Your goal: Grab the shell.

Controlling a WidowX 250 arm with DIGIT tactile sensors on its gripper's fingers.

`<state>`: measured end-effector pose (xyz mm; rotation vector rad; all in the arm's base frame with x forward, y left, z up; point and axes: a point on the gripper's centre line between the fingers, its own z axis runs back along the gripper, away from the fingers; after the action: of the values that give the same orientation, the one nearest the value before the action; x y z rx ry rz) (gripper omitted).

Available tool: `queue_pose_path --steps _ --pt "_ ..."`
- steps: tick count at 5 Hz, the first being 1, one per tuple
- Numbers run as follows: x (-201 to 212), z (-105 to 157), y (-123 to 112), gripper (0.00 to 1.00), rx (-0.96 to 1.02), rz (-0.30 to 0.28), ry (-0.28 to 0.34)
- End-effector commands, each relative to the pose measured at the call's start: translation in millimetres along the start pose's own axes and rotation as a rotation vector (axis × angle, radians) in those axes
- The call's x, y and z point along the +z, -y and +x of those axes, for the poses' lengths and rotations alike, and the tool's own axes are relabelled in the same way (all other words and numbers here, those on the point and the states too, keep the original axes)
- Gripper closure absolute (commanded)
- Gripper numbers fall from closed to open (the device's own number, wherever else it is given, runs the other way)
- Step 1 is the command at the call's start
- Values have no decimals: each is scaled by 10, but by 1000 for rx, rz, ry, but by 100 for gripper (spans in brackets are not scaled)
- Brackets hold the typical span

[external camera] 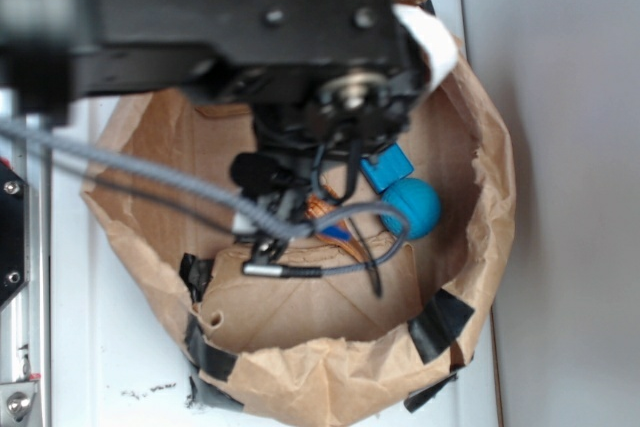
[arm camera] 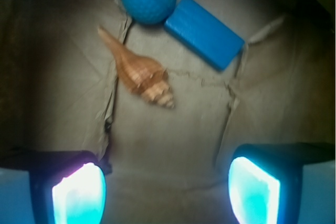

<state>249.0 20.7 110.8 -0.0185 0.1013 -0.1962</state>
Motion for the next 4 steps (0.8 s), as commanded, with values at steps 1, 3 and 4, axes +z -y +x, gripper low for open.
queue_pose_path --steps 1,3,4 --pt "28 165 83 0 -57 13 89" --pt "28 165 83 0 -57 13 89" --pt "-97 184 170 0 -76 49 112"
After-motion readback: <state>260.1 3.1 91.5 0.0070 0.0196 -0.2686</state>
